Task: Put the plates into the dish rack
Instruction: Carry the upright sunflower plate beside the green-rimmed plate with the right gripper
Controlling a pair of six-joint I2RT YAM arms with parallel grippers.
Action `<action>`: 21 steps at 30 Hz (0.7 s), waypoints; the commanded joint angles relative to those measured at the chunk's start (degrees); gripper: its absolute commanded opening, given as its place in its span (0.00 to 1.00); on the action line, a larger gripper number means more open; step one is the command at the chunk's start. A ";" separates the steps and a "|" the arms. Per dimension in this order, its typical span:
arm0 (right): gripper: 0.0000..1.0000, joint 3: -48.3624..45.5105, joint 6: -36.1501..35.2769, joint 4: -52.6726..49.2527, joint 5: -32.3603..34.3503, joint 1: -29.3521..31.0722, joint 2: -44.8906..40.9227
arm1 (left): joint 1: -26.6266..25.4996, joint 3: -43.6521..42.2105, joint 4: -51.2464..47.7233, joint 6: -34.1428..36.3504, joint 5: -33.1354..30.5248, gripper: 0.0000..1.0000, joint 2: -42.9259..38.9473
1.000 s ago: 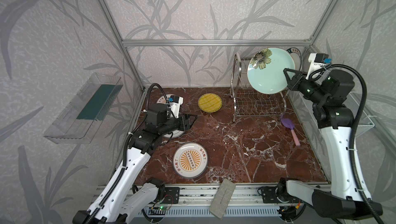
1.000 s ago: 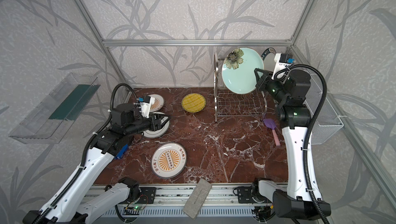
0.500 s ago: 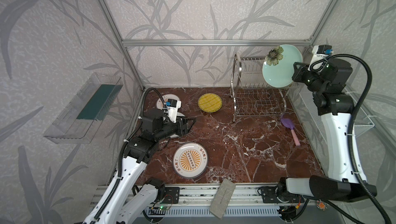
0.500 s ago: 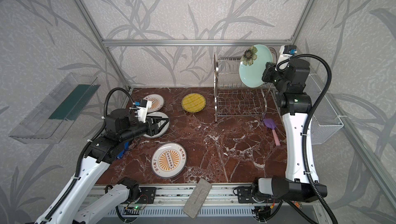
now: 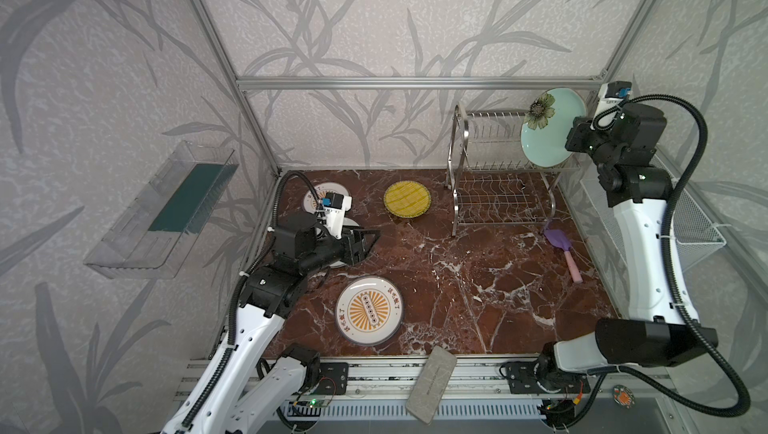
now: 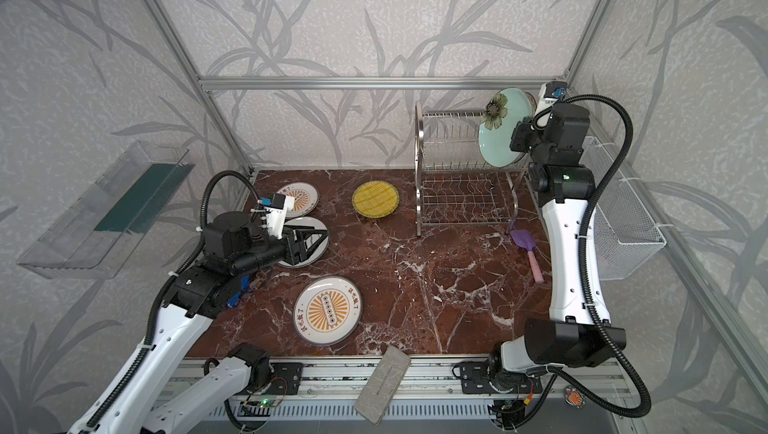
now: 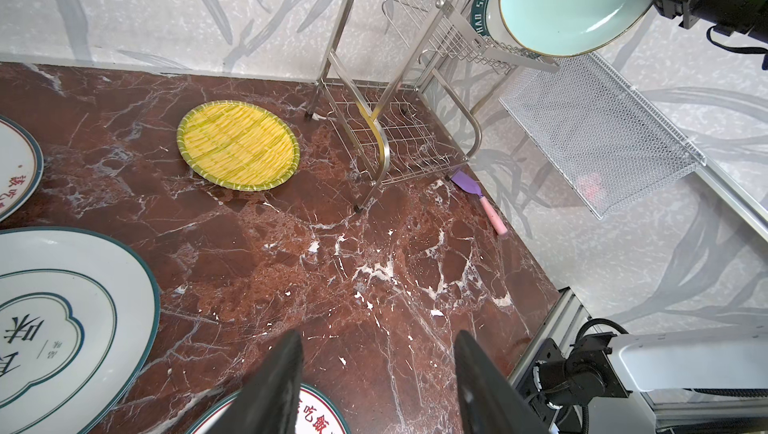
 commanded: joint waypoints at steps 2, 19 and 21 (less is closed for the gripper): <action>0.00 7.91 -3.18 7.29 2.52 -0.16 1.91 | -0.17 -0.58 0.54 1.44 0.50 0.56 -0.92; 0.00 13.98 -12.03 5.90 10.48 2.36 7.10 | -0.16 -0.78 0.77 1.42 0.57 0.56 -1.80; 0.00 14.49 -13.94 6.05 12.27 3.67 7.66 | -0.17 -0.92 0.87 1.38 0.56 0.56 -1.87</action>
